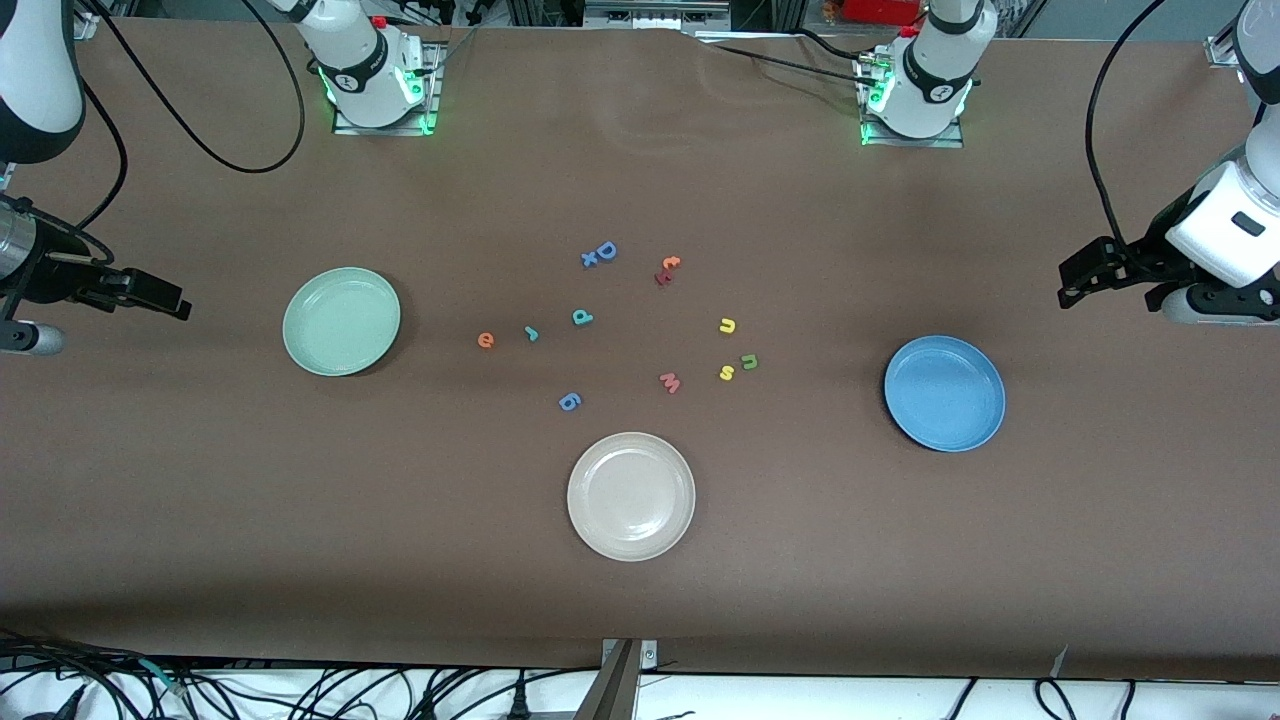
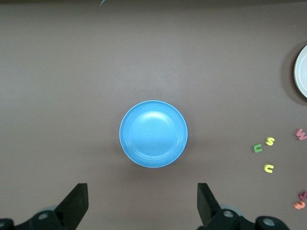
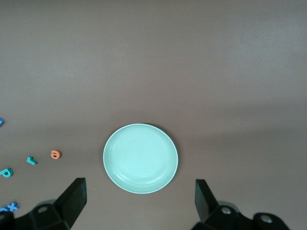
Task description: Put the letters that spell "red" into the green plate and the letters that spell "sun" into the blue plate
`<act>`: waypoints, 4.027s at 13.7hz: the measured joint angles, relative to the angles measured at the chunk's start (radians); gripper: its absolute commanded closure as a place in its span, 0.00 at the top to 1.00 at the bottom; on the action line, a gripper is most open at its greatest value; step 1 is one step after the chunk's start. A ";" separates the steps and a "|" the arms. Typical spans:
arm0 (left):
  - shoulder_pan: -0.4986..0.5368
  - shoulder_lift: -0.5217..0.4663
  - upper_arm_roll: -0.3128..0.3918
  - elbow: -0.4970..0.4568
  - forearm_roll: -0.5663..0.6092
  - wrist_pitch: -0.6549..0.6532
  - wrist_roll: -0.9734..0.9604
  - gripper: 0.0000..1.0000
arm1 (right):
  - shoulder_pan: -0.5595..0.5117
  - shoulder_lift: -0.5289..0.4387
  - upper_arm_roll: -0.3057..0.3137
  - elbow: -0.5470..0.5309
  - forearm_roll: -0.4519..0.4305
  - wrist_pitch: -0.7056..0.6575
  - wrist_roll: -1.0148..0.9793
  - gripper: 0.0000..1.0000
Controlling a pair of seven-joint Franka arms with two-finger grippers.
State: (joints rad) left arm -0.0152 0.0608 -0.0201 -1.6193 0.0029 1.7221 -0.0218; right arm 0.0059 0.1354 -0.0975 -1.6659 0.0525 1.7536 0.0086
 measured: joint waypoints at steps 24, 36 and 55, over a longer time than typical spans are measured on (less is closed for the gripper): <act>0.000 0.000 0.000 0.000 0.000 0.000 0.000 1.00 | 0.000 0.001 0.000 -0.008 0.000 -0.004 0.000 1.00; -0.027 0.032 -0.006 0.000 0.000 -0.001 0.000 1.00 | 0.015 0.002 0.089 -0.026 0.000 -0.022 0.183 0.99; -0.273 0.394 -0.014 0.000 -0.084 0.236 -0.059 1.00 | 0.388 0.387 0.132 -0.091 0.000 0.299 0.656 0.98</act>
State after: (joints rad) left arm -0.2885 0.4545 -0.0346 -1.6190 -0.0811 1.9581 -0.0810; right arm 0.3936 0.5221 0.0346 -1.7569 0.0524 2.0526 0.6650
